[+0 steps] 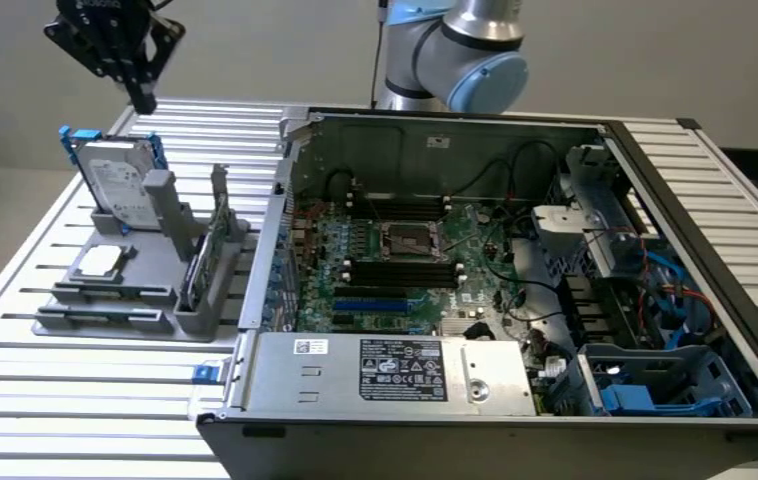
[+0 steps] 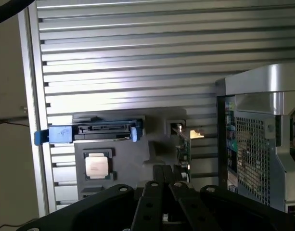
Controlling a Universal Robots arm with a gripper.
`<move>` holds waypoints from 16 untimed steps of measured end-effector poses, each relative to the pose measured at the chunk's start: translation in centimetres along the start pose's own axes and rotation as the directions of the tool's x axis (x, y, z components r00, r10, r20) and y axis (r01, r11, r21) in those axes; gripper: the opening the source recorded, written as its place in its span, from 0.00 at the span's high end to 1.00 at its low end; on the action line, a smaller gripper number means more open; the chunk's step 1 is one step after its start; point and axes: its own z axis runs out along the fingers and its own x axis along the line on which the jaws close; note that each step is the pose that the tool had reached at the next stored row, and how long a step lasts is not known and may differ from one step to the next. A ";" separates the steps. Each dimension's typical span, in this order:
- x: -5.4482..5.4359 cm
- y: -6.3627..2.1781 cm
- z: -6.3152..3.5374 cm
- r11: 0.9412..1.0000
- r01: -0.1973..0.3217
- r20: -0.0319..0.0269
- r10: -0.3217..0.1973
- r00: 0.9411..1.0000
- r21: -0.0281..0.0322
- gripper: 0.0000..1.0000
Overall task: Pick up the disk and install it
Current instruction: 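Reach for the disk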
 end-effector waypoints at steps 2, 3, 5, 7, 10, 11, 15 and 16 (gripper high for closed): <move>0.9 0.37 0.05 1.000 0.000 0.000 0.000 1.000 0.001 0.89; 1.4 0.57 0.07 1.000 0.000 0.000 0.000 1.000 0.001 0.89; 2.3 0.93 0.13 1.000 0.000 0.000 0.000 1.000 0.002 0.89; 3.3 1.27 0.18 1.000 0.000 0.000 0.000 1.000 0.003 0.89; 4.7 1.75 0.24 1.000 0.000 0.000 0.000 1.000 0.007 0.89; 5.1 1.90 0.26 1.000 0.000 0.001 0.000 1.000 0.008 0.89; 7.0 2.42 0.33 1.000 0.000 0.000 0.000 1.000 0.015 0.89; 7.5 2.47 0.36 1.000 0.000 -0.001 0.000 1.000 0.018 0.89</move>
